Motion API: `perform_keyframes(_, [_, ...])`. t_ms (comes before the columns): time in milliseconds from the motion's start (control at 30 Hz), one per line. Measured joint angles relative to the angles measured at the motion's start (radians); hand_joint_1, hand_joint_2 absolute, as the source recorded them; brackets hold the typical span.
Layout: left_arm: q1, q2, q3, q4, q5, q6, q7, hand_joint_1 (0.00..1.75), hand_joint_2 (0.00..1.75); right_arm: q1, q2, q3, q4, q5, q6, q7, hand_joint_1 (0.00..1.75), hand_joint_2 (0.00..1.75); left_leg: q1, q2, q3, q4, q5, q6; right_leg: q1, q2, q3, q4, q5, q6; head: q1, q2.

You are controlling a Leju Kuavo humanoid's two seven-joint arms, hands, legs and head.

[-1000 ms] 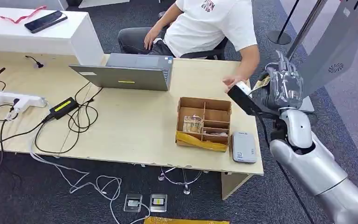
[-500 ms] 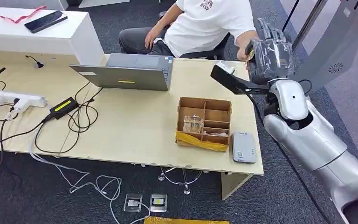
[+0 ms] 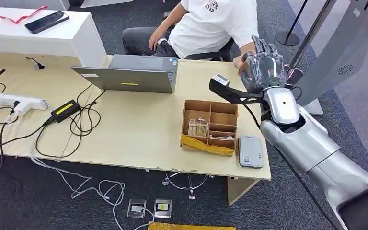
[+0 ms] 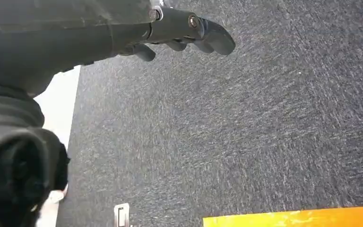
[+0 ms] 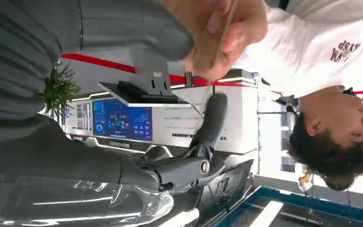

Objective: Pass the card to the sensor for recognition and then transmit it.

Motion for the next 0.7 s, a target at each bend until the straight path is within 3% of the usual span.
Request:
perform_keyframes(167, [0.0,0.0,0.0,0.0,0.001,0.002,0.003,0.0,0.0,0.01,-0.005,-0.002,0.003,-0.049,-0.08,-0.002,0.0,1.75,0.0,0.001,0.0,0.0,0.0,0.0,0.0,0.0,0.0,0.0,0.0,0.0,0.0,0.0])
perform_keyframes(300, [0.004,0.0,0.0,0.0,0.006,0.005,0.003,0.0,0.0,0.054,-0.014,-0.043,-0.04,-0.161,-0.177,-0.046,0.0,1.75,0.0,0.001,0.0,0.0,0.0,0.0,0.0,0.0,0.0,0.0,0.0,0.0,0.0,0.0])
perform_keyframes(400, [0.007,0.0,0.001,0.0,0.005,0.005,0.003,0.0,0.0,0.105,-0.027,-0.072,-0.107,-0.218,-0.212,-0.07,0.0,1.75,0.0,0.001,0.001,0.0,0.0,0.0,0.0,0.0,0.0,0.0,0.0,0.0,0.0,0.0])
perform_keyframes(533, [0.008,0.0,0.003,0.0,0.002,0.005,0.003,0.0,0.0,0.204,-0.044,-0.117,-0.231,-0.365,-0.213,-0.139,0.0,1.75,0.0,0.001,0.001,0.0,0.0,0.0,0.0,0.0,0.0,0.0,0.0,0.0,0.0,0.0])
perform_keyframes(633, [0.008,0.0,0.006,0.0,0.002,0.006,0.002,0.0,0.0,0.294,-0.055,-0.148,-0.335,-0.491,-0.172,-0.248,0.0,1.75,0.001,0.001,0.001,0.0,-0.001,-0.001,0.001,0.0,0.0,0.0,0.0,0.0,0.0,0.0])
perform_keyframes(700, [0.008,0.0,0.01,0.0,0.002,0.006,-0.001,0.0,0.0,0.353,-0.064,-0.165,-0.4,-0.502,-0.14,-0.294,0.0,1.75,0.001,0.001,0.001,0.0,-0.001,-0.001,0.001,0.0,0.0,0.0,0.0,0.0,0.0,0.0])
